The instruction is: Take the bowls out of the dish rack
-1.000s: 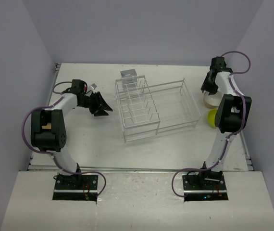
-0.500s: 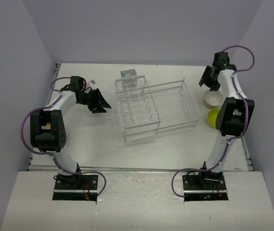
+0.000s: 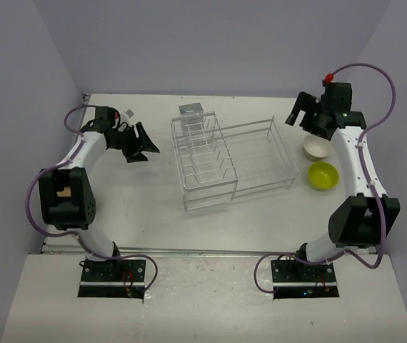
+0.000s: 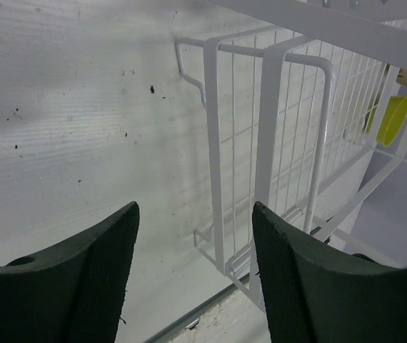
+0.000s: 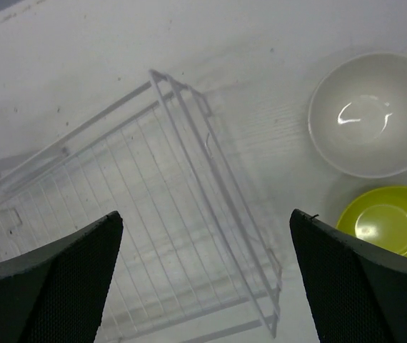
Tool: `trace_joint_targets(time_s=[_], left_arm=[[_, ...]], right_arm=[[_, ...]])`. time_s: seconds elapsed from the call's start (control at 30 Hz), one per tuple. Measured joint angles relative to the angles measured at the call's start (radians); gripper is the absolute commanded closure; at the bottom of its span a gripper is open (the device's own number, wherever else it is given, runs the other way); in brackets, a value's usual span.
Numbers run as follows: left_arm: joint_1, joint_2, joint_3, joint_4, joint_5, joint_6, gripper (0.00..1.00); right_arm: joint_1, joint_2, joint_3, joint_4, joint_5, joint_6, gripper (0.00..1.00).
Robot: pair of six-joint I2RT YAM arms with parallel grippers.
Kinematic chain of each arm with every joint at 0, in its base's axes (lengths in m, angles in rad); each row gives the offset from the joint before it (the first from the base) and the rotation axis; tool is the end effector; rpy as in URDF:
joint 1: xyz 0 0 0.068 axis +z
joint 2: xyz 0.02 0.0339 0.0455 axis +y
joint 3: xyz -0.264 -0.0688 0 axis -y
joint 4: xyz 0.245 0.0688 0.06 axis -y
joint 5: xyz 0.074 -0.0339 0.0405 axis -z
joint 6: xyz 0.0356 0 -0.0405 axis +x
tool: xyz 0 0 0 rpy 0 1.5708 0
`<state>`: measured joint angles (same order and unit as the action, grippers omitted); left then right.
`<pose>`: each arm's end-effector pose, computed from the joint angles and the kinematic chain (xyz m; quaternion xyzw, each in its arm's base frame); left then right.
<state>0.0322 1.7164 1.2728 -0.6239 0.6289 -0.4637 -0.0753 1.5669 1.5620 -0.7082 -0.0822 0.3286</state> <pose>0.3554 -0.0095 0.2337 -0.1514 0.9117 -0.3433 0.1672 0.3463 -0.0232 0.3647 0.1655 0.8936 0.0895 0.4074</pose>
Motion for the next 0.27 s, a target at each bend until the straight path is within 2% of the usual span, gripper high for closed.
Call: trace_joint_targets(time_s=[0.07, 0.23, 0.27], left_arm=[[0.000, -0.004, 0.000, 0.000, -0.003, 0.005, 0.23], [0.000, -0.011, 0.000, 0.000, -0.008, 0.012, 0.19], [0.000, -0.012, 0.000, 0.001, -0.008, 0.012, 0.00]], right_arm=[[0.036, -0.030, -0.055, 0.002, -0.010, 0.003, 0.01], [0.217, -0.130, -0.186, -0.003, -0.020, 0.005, 0.01], [0.250, -0.163, -0.211, -0.005, -0.030, 0.010, 0.01]])
